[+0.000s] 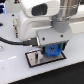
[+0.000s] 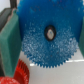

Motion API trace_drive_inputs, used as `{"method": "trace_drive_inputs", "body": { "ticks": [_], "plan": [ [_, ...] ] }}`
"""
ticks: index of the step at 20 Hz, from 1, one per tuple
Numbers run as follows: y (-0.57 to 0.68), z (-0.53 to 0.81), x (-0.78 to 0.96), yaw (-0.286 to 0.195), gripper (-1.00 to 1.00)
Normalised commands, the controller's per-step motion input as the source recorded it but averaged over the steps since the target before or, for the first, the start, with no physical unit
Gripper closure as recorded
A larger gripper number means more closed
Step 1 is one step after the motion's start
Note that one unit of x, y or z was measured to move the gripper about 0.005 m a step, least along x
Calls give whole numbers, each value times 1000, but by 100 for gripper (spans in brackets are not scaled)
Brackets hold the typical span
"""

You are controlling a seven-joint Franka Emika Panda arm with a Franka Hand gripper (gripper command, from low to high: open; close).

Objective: Insert the blue gear onto the right peg, followed by the red gear

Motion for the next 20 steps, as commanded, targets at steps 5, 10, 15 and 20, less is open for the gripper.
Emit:
{"method": "trace_drive_inputs", "body": {
  "ticks": [5,10,15,20],
  "plan": [
    [57,-117,140,0,100],
    [53,-121,64,0,100],
    [155,136,-2,0,-100],
    [206,557,-19,0,-100]
  ]
}}
